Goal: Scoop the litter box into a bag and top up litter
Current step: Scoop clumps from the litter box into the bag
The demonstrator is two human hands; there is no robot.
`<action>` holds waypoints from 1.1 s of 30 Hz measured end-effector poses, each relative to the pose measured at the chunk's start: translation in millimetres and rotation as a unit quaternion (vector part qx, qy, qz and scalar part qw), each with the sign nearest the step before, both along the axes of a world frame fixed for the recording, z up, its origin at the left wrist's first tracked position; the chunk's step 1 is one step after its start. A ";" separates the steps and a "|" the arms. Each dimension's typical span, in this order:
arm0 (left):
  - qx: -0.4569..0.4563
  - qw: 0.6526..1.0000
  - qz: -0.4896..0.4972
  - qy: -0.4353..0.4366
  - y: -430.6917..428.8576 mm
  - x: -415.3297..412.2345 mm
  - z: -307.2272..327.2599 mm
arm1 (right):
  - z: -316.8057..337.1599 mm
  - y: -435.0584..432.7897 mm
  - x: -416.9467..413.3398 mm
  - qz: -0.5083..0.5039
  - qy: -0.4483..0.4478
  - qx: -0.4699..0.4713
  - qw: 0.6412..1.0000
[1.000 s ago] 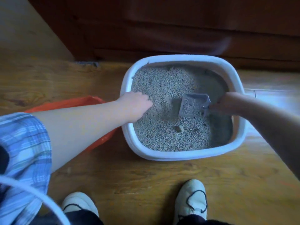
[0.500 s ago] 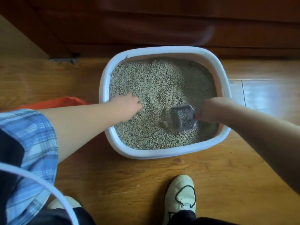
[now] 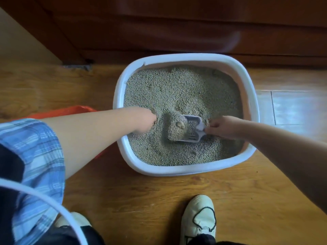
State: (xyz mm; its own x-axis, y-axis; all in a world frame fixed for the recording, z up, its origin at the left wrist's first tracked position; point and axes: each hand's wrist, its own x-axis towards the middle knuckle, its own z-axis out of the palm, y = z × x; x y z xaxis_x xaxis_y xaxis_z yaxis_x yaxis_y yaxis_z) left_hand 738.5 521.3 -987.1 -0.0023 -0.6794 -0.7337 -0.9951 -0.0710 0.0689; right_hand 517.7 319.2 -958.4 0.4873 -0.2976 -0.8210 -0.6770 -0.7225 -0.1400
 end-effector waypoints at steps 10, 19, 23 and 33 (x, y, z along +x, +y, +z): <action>-0.055 0.994 0.090 0.031 -26.2 16.2 15.2 | 9.2 -21.9 -12.6 -0.084 -0.109 -0.085 0.987; -0.126 0.988 0.073 0.050 -17.7 12.2 21.3 | 12.7 -22.6 -3.3 -0.122 -0.106 -0.125 0.979; -0.113 0.989 0.070 0.060 -16.4 8.6 23.9 | 14.1 -15.5 3.2 -0.137 -0.096 -0.117 0.979; -0.083 0.993 0.070 0.056 -7.2 8.6 24.0 | 19.9 1.4 12.0 -0.134 -0.093 -0.093 0.982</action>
